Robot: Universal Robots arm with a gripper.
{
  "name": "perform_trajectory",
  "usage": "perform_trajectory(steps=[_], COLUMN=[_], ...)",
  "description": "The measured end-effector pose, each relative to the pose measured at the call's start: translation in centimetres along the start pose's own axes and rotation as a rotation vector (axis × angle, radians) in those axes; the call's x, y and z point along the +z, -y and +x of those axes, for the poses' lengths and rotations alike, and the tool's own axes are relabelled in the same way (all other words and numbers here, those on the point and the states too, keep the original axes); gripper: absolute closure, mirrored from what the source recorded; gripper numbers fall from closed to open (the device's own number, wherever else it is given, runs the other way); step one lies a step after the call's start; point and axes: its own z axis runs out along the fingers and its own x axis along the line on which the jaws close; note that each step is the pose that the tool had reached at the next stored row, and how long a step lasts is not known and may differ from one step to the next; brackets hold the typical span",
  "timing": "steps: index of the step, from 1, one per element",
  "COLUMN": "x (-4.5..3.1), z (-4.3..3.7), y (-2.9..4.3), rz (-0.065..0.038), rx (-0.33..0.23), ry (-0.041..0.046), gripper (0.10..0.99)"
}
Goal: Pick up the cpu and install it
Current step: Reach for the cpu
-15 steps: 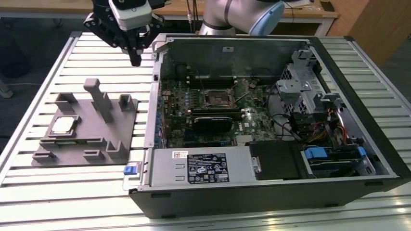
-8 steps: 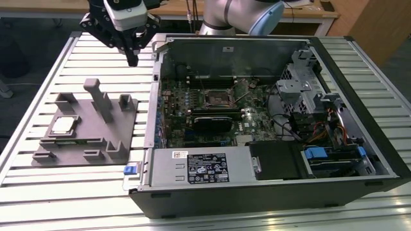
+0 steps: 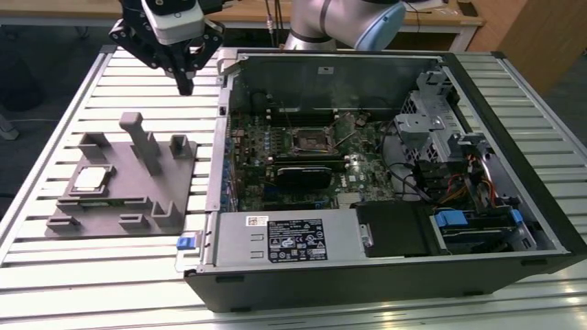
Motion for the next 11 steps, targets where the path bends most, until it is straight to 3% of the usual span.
perform_trajectory(steps=[11], x=[0.06], z=[0.74], y=[0.06], rz=[0.0], rx=[0.0], ry=[-0.0003], gripper=[0.98])
